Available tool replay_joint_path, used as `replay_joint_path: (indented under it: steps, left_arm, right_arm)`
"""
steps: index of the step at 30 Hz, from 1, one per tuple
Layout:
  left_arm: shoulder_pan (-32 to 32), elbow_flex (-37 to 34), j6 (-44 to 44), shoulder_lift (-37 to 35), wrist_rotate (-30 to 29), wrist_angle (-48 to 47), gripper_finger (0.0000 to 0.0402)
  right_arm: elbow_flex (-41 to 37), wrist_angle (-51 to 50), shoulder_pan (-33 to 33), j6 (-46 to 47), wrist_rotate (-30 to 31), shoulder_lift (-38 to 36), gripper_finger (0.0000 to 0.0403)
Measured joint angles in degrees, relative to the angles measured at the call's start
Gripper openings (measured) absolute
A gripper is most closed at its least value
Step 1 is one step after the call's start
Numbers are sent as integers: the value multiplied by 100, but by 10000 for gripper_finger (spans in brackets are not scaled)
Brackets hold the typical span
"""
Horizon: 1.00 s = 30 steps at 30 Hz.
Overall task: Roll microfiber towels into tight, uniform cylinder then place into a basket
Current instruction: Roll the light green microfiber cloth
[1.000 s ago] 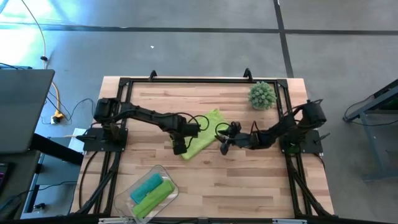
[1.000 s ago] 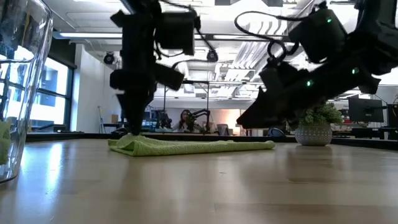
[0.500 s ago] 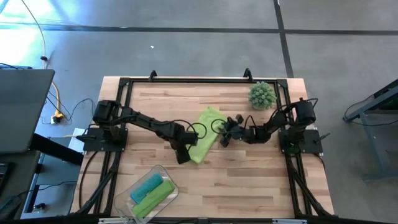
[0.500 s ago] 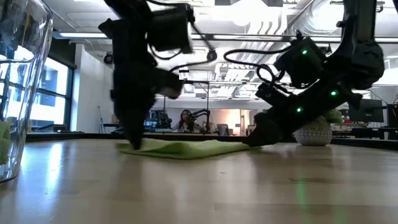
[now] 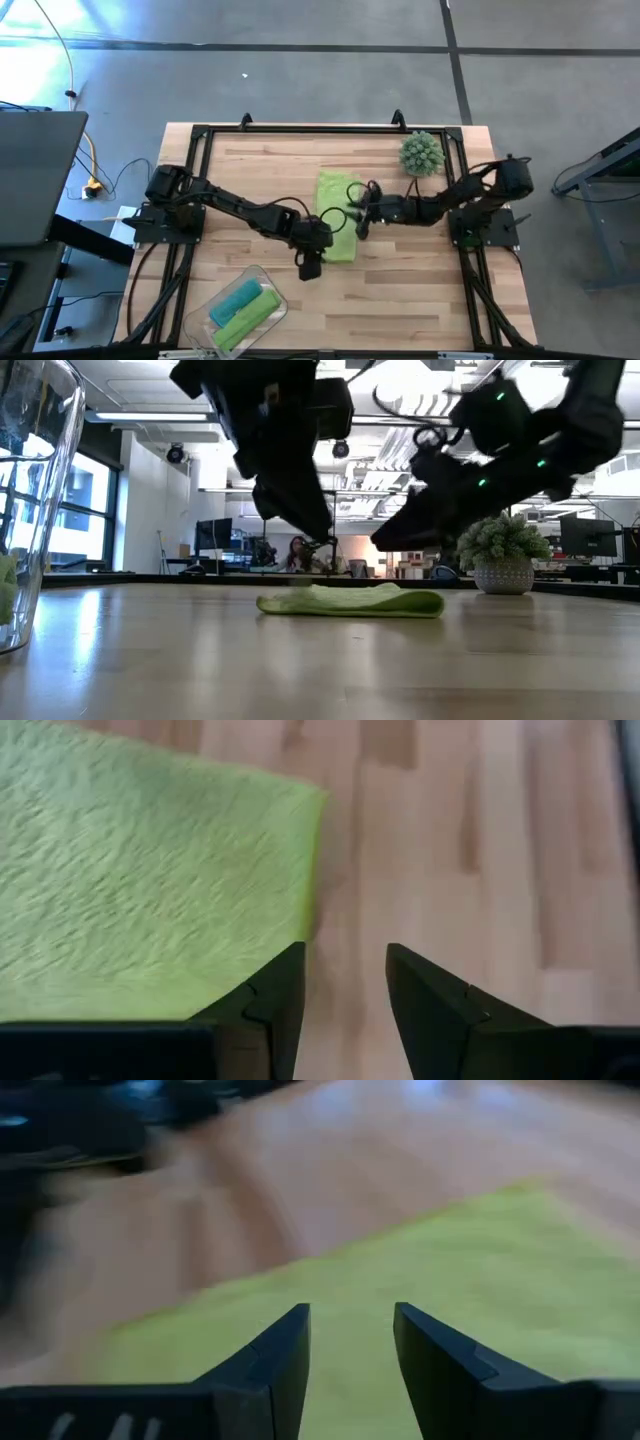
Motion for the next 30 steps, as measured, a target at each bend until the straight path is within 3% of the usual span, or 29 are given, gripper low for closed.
replay_joint_path:
  steps: [5, 10, 15, 22, 30]
  left_arm:
    - [48, 165, 356, 0, -167, -704, 129]
    - [53, 154, 1008, 20, -826, -1311, 129]
    - [53, 91, 1526, 59, -1196, -1198, 129]
    - [93, 75, 1182, 60, -1198, -1224, 129]
    - [92, 63, 698, 247, -1196, -1127, 129]
  right_arm:
    - [4, -64, 734, 394, -102, -9, 138]
    - [0, -130, 1258, 635, 473, 190, 138]
    - [0, -142, 1431, 667, 711, 524, 138]
    - [17, -162, 1403, 755, 784, 981, 138]
    - [14, -541, 1338, -267, 1425, 945, 138]
